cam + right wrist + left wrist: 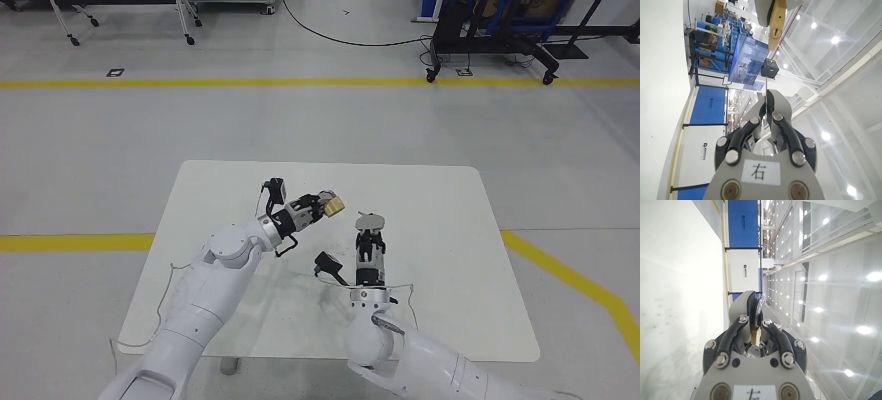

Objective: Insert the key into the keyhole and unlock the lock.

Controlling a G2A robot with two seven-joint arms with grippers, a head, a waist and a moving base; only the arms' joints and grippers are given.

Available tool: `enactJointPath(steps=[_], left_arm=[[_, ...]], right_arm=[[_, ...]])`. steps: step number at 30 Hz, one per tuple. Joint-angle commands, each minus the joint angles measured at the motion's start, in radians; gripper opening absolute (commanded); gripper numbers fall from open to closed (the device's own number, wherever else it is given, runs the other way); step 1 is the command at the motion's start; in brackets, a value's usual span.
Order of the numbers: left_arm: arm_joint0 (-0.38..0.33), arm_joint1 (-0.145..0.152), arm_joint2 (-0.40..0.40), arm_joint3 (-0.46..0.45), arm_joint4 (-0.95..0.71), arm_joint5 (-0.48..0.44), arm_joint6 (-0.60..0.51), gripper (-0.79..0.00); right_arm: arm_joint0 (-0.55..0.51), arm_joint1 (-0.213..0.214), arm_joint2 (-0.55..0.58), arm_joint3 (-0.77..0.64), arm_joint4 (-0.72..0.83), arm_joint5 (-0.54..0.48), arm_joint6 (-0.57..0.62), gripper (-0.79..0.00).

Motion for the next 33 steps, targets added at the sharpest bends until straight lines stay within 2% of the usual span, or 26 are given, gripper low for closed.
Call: enactJointPath(steps=[1,8,15,33], left_arm=[[0.001,0.000,0.001,-0.002,0.010,-0.006,0.006,-0.785],[0.012,-0.001,0.005,-0.016,0.046,-0.036,0.042,-0.785],[0.031,-0.007,0.016,-0.025,0.066,-0.092,0.100,-0.785],[0.021,-0.018,0.033,-0.004,0.084,-0.101,0.101,-0.785]], right_arm=[[0.007,-0.007,-0.012,0.007,0.000,-0.007,-0.001,-0.785],[0.032,-0.031,-0.060,0.030,0.000,-0.021,0.003,-0.785],[0.028,-0.061,-0.048,0.063,0.000,-0.040,0.007,-0.785],[0.020,-0.112,-0.011,0.113,0.000,-0.058,-0.010,-0.785]])
